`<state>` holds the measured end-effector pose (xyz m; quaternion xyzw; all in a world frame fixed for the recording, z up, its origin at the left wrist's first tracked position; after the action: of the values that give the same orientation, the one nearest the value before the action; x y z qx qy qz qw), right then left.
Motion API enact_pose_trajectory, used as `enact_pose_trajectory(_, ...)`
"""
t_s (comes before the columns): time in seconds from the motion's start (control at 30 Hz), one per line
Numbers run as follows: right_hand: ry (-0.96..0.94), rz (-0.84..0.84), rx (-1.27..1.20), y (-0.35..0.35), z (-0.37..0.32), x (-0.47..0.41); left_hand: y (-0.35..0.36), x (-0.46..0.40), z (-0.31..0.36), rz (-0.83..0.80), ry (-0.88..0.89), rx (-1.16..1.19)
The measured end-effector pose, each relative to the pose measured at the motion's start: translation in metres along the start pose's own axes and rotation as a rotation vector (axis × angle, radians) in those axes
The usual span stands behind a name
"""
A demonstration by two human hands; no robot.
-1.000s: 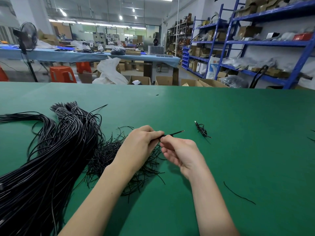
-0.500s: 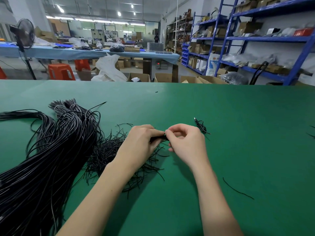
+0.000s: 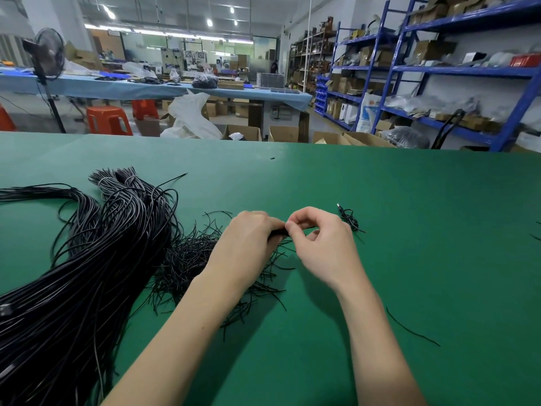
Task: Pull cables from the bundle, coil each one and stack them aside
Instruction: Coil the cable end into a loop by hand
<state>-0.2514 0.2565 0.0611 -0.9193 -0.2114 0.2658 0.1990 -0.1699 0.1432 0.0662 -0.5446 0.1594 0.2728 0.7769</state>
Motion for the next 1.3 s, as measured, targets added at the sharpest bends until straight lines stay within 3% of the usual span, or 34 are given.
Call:
enact_pose_trajectory(0.23,0.029,0.028,-0.116,0.002,0.0,0.001,0.016,-0.001,-0.001,-0.208,-0.046,-0.197)
enact_pose_trajectory(0.53,0.116,-0.188,-0.353,0.005,-0.003,0.005,0.027,0.007,-0.003,-0.312,-0.08,-0.258)
enact_pose_trajectory(0.77,0.153,-0.296,-0.386,-0.003,0.004,0.009,0.029,0.009,-0.001,-0.368,-0.105,-0.022)
enact_pose_trajectory(1.1,0.162,-0.195,-0.396,-0.003,0.007,0.007,0.028,0.009,0.005,-0.384,-0.109,0.126)
enact_pose_trajectory(1.3,0.169,-0.175,-0.36,0.002,0.012,0.009,0.028,0.011,-0.001,-0.402,-0.264,0.258)
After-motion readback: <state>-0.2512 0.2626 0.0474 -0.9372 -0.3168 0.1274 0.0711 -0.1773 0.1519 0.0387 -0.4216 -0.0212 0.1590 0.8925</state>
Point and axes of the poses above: each hand's wrist, its own x-axis away from the middle knuckle, its own y-axis out of the palm, z = x × y, the point moved 6 cm from there along -x, towards the middle knuckle, and after that the axes turned 2 degrees about -x, right-handed, at the moved point
